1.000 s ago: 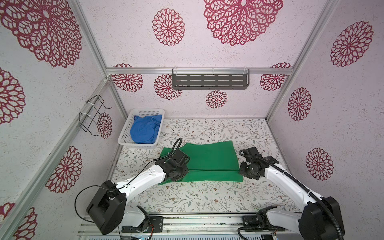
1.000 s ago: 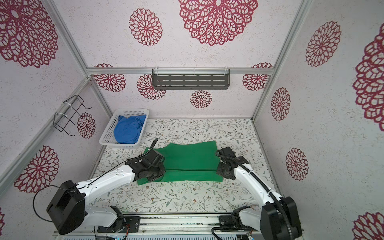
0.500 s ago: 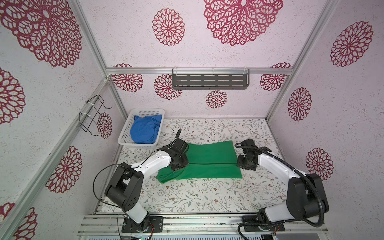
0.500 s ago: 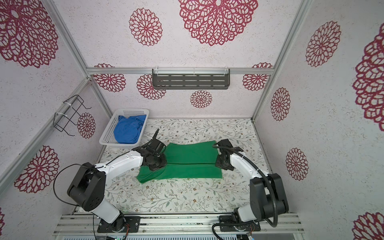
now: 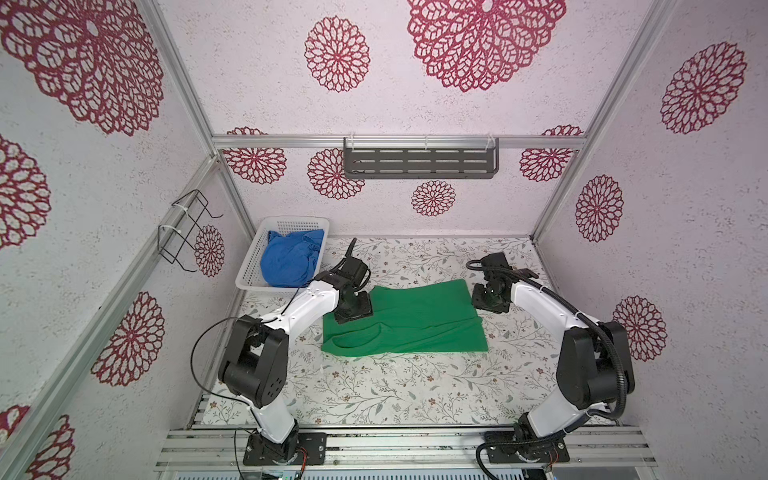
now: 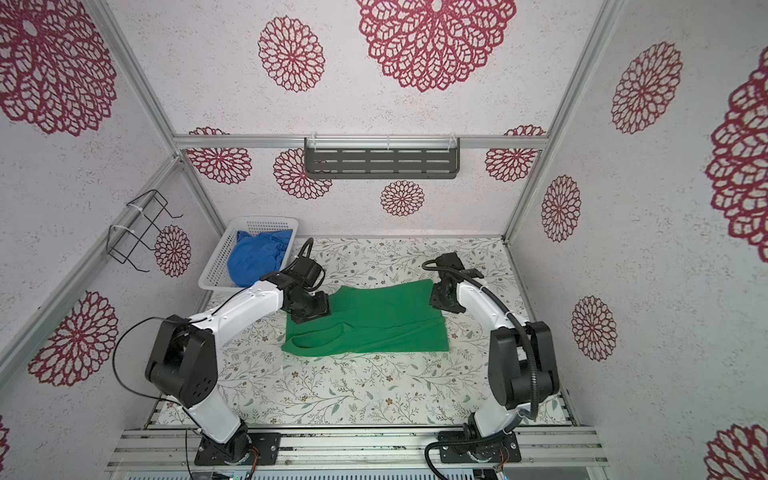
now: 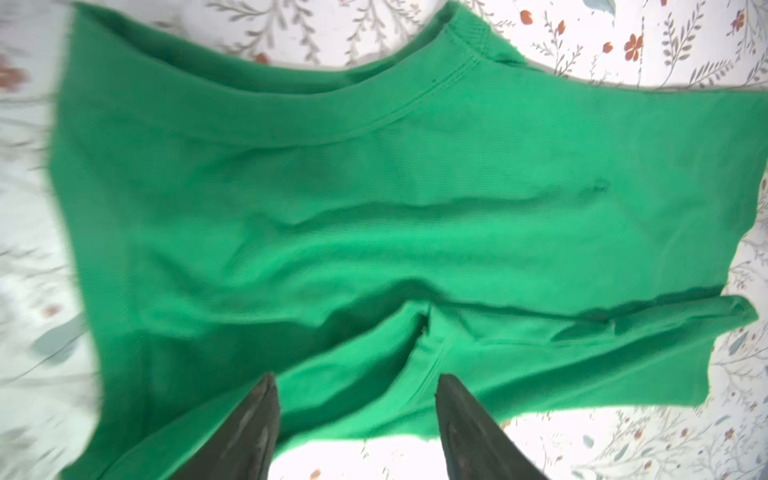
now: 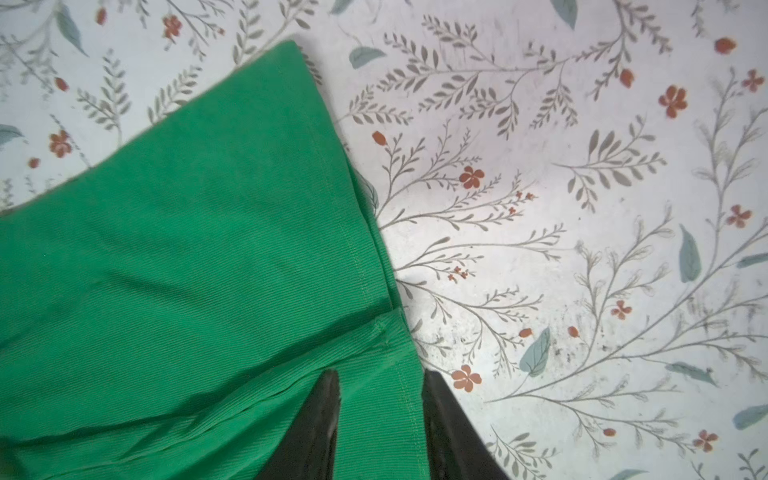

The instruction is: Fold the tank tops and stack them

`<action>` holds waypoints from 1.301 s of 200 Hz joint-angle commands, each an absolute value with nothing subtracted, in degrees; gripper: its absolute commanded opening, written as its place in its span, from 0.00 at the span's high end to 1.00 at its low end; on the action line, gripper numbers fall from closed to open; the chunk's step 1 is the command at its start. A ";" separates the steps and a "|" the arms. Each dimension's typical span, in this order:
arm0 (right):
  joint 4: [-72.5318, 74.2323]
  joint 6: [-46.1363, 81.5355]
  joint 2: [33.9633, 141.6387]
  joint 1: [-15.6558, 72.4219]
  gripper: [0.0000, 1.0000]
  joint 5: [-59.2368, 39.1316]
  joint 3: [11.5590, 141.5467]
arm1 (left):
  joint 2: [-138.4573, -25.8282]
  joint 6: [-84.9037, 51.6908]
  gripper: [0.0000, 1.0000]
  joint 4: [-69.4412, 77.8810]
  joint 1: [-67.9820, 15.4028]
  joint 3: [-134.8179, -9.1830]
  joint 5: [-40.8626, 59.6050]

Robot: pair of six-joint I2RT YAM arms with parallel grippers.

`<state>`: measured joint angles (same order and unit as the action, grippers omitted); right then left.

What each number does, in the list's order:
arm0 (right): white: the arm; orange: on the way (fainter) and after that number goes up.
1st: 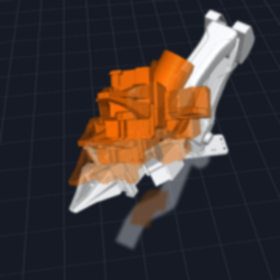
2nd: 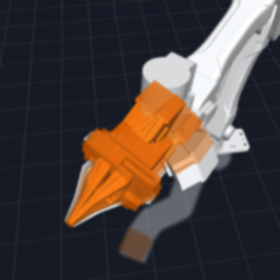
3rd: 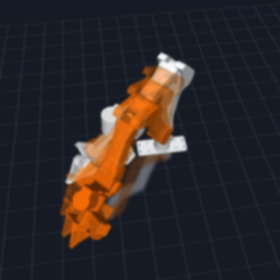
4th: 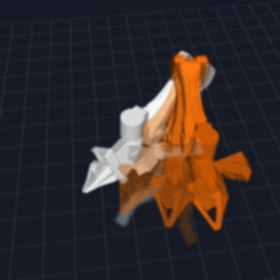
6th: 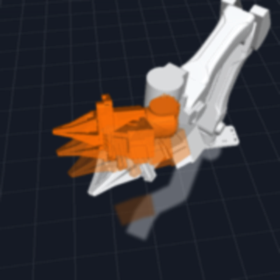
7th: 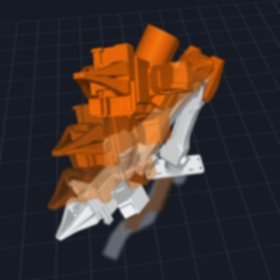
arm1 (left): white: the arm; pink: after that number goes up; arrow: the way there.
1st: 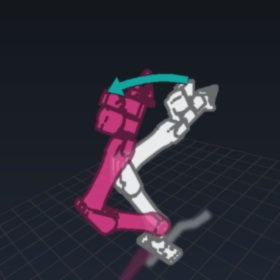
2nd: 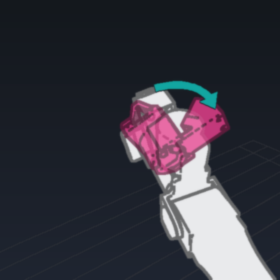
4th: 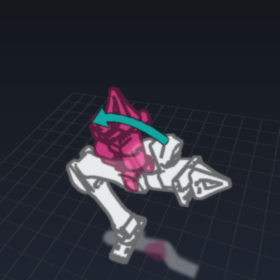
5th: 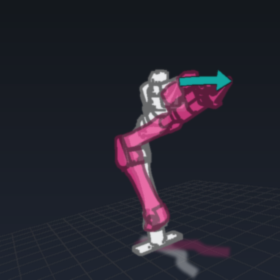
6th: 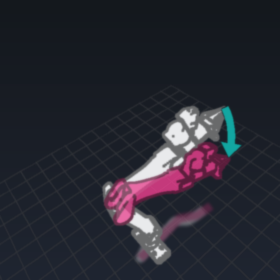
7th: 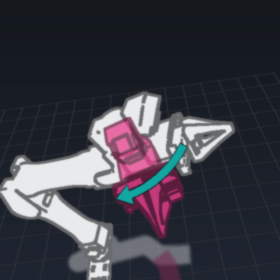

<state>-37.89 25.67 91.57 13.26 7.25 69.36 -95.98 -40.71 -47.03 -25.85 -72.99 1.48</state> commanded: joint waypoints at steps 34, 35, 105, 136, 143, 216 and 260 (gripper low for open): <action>-39.91 26.56 75.29 13.02 0.62 -0.53 57.66 | -72.27 -40.50 0.48 -49.93 -23.81 -55.19 -3.91; -39.91 26.59 75.04 13.01 0.62 -0.71 57.40 | -72.13 -40.51 0.48 -49.84 -23.72 -54.84 -3.80; -37.69 30.96 66.21 12.91 0.61 -3.93 43.64 | -69.62 -41.76 0.50 -41.54 -20.09 -45.89 -0.40; -34.89 30.82 67.77 12.88 0.56 -4.13 41.49 | -72.33 -41.58 0.56 -40.29 -20.11 -46.17 1.68; -34.40 30.61 68.58 12.90 0.55 -4.13 41.33 | -72.86 -41.77 0.57 -39.80 -20.12 -45.92 1.88; -30.15 27.82 76.84 12.39 0.55 -1.40 43.22 | -77.52 -43.32 0.80 -35.46 -19.44 -43.69 4.72; -29.62 26.94 79.06 12.05 0.69 0.00 44.01 | -76.97 -43.33 1.00 -36.14 -17.31 -43.36 5.31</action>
<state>-30.11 27.94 79.50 12.40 -1.65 42.06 -77.76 -43.59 -36.99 -19.11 -43.92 4.49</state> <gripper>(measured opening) 0.367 0.046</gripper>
